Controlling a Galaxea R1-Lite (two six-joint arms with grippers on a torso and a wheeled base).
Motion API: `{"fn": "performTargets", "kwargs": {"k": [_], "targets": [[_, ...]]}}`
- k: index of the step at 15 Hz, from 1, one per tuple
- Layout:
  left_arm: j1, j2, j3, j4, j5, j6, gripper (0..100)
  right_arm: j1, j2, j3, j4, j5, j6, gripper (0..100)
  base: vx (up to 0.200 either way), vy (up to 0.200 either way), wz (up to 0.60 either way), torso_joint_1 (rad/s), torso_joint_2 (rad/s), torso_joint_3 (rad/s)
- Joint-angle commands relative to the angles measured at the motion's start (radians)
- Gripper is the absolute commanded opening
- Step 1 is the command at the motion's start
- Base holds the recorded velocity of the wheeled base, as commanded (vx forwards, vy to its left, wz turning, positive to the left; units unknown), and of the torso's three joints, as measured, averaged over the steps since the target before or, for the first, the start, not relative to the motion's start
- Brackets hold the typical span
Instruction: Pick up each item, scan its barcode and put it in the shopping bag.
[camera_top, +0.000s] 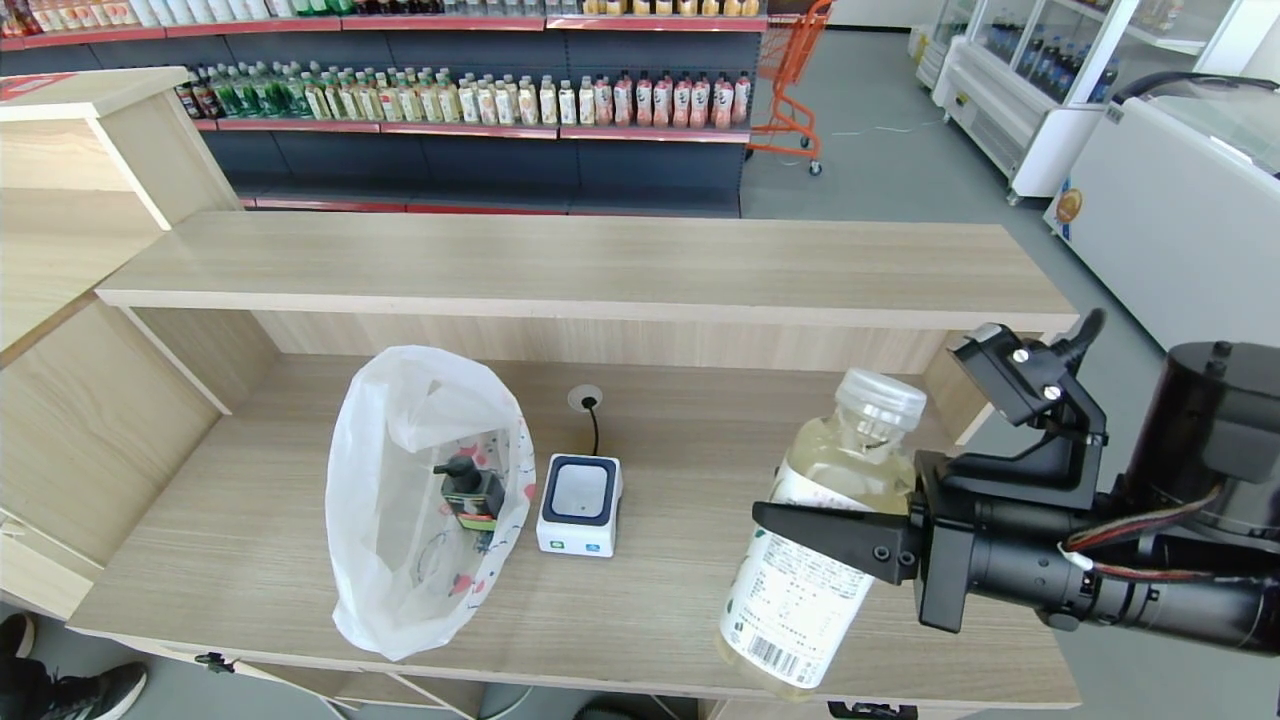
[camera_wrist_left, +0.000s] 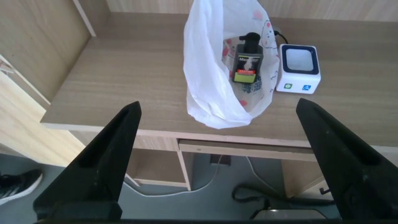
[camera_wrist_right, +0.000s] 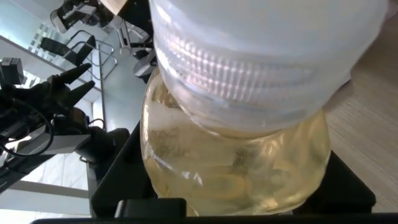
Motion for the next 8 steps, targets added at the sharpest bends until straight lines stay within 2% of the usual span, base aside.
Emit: {"fn": "performTargets", "kwargs": {"k": [1,4,5,8], "targets": [[0.000,0.000,0.000,0.000,0.000,0.000,100,0.000,-0.001,0.000,0.000,-0.001,-0.001,0,0.000,0.000,0.00,0.000,0.00,0.000],[0.000,0.000,0.000,0.000,0.000,0.000,100,-0.006,-0.011,0.009,-0.003,-0.008,-0.014,0,0.000,0.000,0.00,0.000,0.00,0.000],[0.000,0.000,0.000,0.000,0.000,0.000,100,-0.034,-0.014,0.007,-0.002,-0.016,-0.083,0,0.000,0.000,0.00,0.000,0.00,0.000],[0.000,0.000,0.000,0.000,0.000,0.000,100,-0.250,-0.005,0.027,-0.007,-0.019,-0.504,0,0.000,0.000,0.00,0.000,0.00,0.000]]}}
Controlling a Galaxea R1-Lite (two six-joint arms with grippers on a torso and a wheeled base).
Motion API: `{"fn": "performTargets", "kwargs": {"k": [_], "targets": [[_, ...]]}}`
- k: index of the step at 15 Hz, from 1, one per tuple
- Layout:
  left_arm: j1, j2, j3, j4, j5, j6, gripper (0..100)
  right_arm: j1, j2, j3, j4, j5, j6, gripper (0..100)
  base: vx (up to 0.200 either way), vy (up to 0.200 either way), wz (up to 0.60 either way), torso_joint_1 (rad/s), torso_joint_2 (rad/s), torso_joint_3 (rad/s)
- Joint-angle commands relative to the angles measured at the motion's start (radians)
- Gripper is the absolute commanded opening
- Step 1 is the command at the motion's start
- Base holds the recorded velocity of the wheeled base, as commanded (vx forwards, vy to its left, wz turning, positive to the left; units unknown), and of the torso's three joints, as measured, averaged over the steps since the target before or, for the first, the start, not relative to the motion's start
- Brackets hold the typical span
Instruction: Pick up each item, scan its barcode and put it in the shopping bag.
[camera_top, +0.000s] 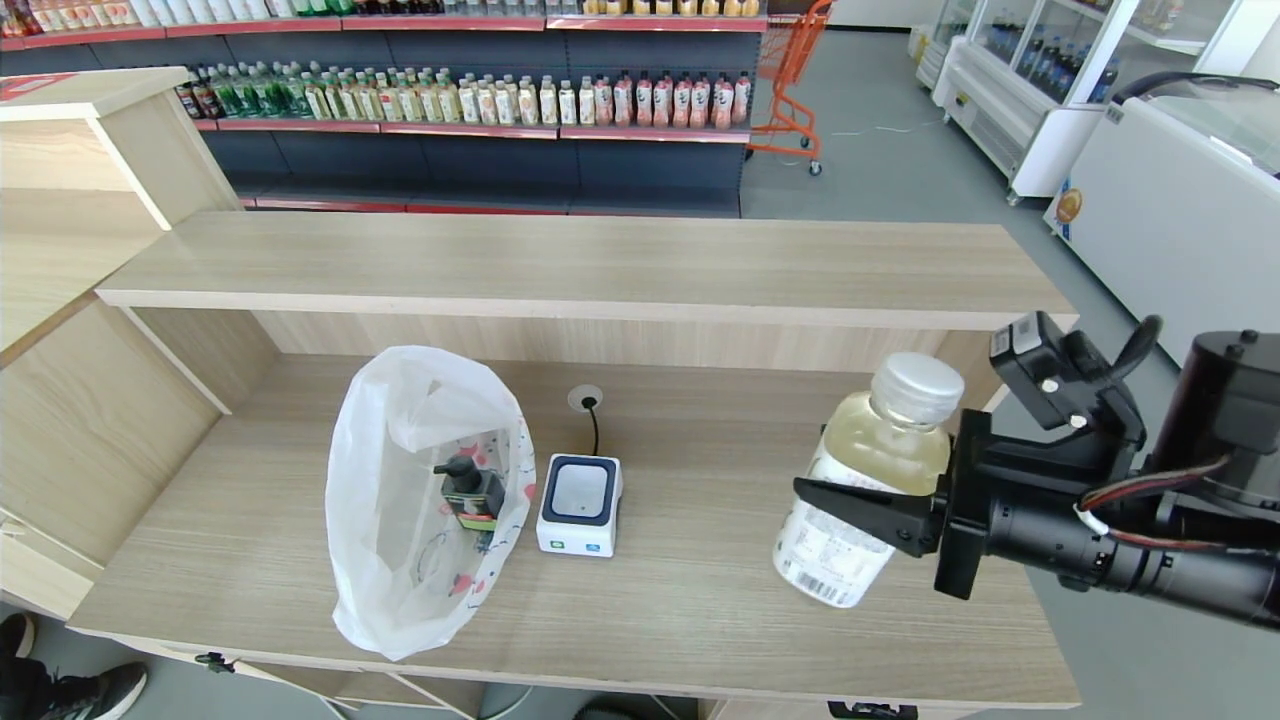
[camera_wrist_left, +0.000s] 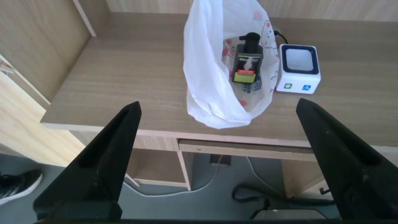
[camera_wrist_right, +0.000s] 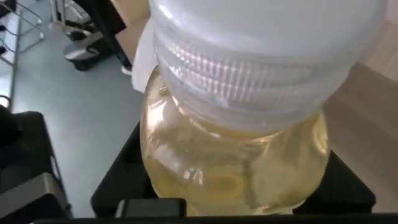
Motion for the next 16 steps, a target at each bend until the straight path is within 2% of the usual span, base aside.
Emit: {"fn": "performTargets", "kwargs": {"k": [1,2,5,7,16], "targets": [[0.000,0.000,0.000,0.000,0.000,0.000,100,-0.148,-0.001,0.019,-0.002,-0.003,-0.164,0,0.000,0.000,0.00,0.000,0.00,0.000],[0.000,0.000,0.000,0.000,0.000,0.000,100,-0.214,-0.010,0.030,-0.013,-0.008,-0.268,0,0.000,0.000,0.00,0.000,0.00,0.000],[0.000,0.000,0.000,0.000,0.000,0.000,100,-0.247,-0.039,0.071,-0.014,-0.091,-0.344,0,0.000,0.000,0.00,0.000,0.00,0.000],[0.000,0.000,0.000,0.000,0.000,0.000,100,-0.269,-0.043,0.082,-0.014,-0.086,-0.433,0,0.000,0.000,0.00,0.000,0.00,0.000],[0.000,0.000,0.000,0.000,0.000,0.000,100,-0.266,-0.072,0.097,-0.013,-0.082,-0.446,0,0.000,0.000,0.00,0.000,0.00,0.000]]}}
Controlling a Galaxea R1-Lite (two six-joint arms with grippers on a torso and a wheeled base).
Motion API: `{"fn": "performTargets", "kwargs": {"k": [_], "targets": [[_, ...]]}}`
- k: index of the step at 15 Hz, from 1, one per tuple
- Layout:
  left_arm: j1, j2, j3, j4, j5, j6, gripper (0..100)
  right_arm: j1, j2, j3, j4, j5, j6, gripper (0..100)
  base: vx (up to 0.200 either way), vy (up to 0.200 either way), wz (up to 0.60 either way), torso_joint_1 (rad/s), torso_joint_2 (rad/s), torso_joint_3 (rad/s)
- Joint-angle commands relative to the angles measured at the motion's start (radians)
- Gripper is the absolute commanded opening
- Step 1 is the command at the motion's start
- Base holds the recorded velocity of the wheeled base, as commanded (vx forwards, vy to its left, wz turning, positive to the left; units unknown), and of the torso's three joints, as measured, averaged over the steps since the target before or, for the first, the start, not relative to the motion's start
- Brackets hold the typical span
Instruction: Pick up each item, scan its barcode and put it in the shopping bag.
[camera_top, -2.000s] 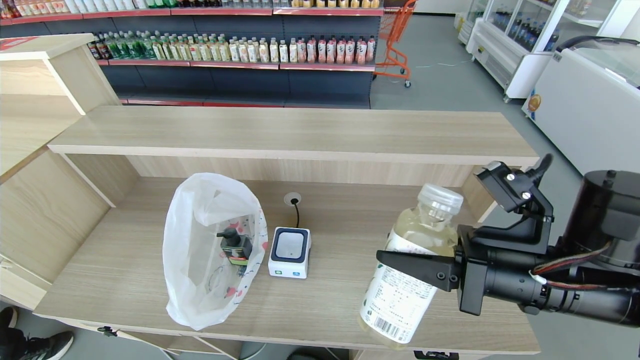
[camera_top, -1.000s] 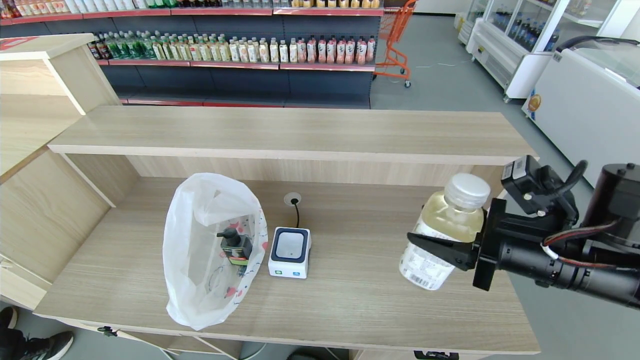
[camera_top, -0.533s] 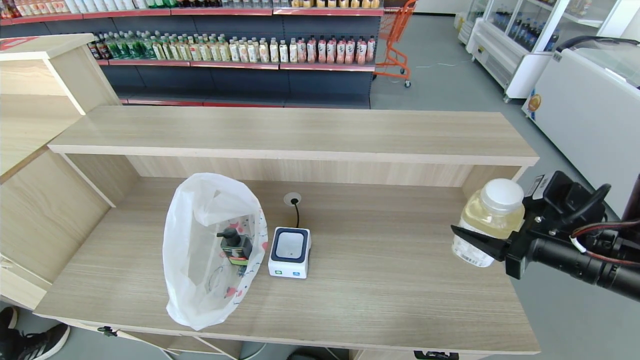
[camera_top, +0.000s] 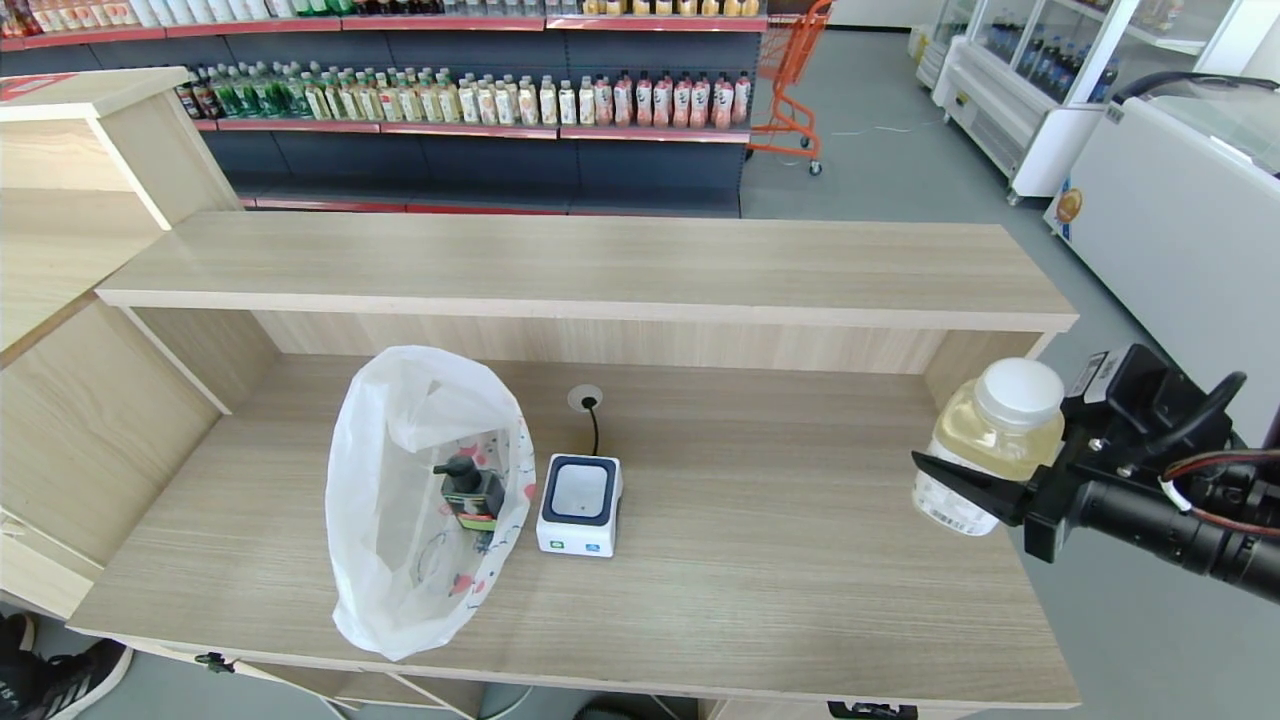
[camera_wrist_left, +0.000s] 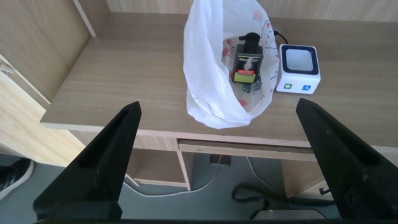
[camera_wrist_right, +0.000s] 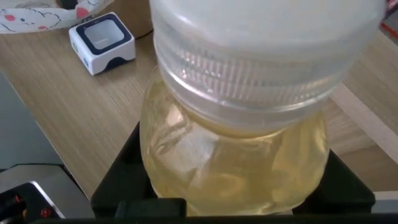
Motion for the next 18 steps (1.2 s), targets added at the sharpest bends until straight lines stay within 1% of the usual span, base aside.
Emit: {"fn": "performTargets", "kwargs": {"k": [1,8,15,18], "targets": [[0.000,0.000,0.000,0.000,0.000,0.000,100,0.004,-0.007,0.011,-0.001,0.005,0.001,0,0.000,0.200,0.00,0.007,0.00,-0.002],[0.000,0.000,0.000,0.000,0.000,0.003,100,0.004,-0.029,0.042,-0.001,0.063,0.013,0,0.000,0.200,0.00,0.004,0.00,0.006],[0.000,0.000,0.000,0.000,0.000,0.003,100,-0.006,-0.004,0.042,-0.002,0.067,0.052,0,0.000,0.200,0.00,0.000,0.00,0.005],[0.000,0.000,0.000,0.000,0.000,0.000,100,-0.020,-0.004,0.045,-0.001,0.079,0.053,0,0.000,0.000,0.00,0.000,0.00,0.000]]}}
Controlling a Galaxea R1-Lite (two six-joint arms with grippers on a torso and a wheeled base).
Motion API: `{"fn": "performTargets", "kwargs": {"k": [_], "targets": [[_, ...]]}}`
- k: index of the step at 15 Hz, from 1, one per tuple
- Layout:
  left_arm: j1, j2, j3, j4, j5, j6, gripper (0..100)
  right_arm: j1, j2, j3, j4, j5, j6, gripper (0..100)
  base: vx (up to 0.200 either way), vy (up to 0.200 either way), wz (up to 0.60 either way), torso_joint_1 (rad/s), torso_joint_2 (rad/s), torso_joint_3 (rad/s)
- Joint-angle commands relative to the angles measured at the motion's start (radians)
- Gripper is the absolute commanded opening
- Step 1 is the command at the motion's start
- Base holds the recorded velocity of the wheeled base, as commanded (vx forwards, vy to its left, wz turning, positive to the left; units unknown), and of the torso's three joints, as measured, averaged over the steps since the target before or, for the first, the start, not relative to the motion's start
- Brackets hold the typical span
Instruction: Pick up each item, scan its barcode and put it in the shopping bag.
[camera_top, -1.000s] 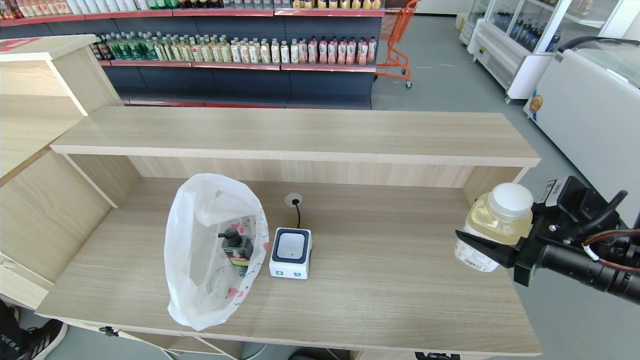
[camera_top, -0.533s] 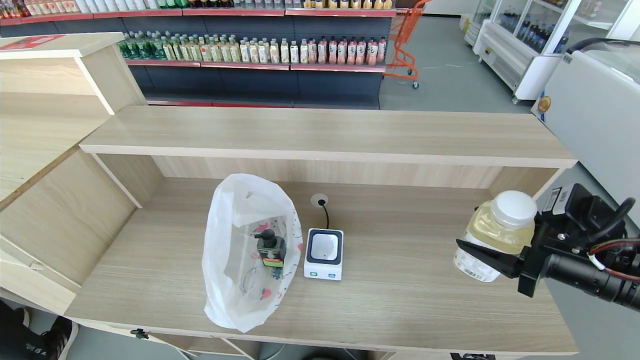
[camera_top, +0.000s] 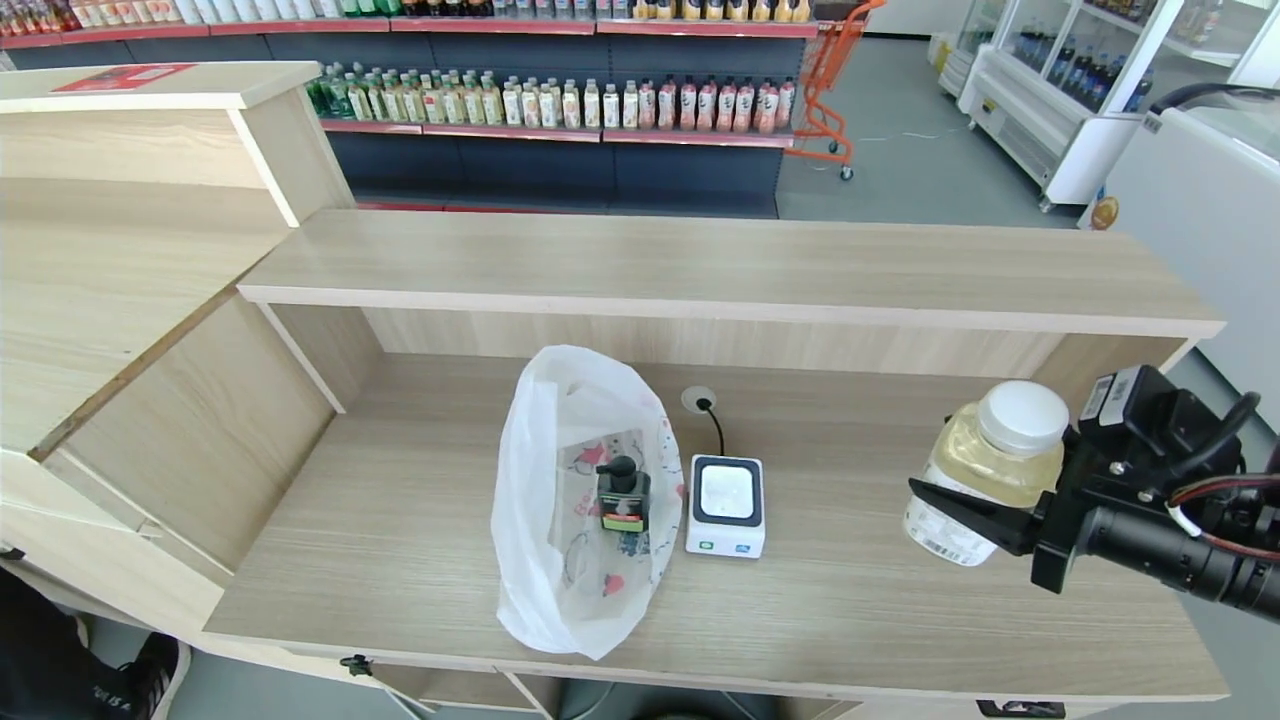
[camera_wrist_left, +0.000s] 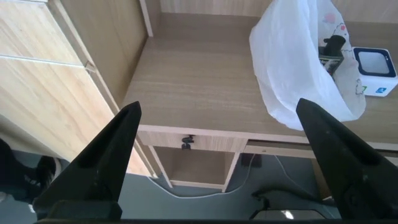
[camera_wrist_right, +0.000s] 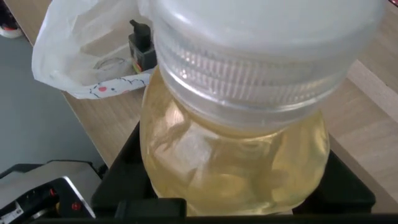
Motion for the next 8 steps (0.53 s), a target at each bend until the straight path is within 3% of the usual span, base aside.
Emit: {"fn": "performTargets", "kwargs": {"k": [1,2,6,8], "targets": [[0.001,0.000,0.000,0.000,0.000,0.004,100,-0.014,0.007,0.000,0.001,0.000,-0.001,0,0.000,0.000,0.00,0.000,0.00,0.000],[0.001,0.000,0.000,0.000,-0.002,0.005,100,-0.017,0.019,0.000,0.001,0.012,-0.001,0,0.000,0.000,0.00,0.000,0.00,0.000],[0.001,0.000,0.000,0.000,-0.002,0.004,100,-0.025,0.058,0.003,0.001,0.054,0.007,0,0.200,0.000,0.00,-0.006,0.00,0.006],[0.001,0.000,0.000,0.000,-0.002,-0.002,100,-0.025,0.090,0.003,0.000,0.066,0.010,0,0.000,0.000,0.00,0.000,0.00,0.000]]}}
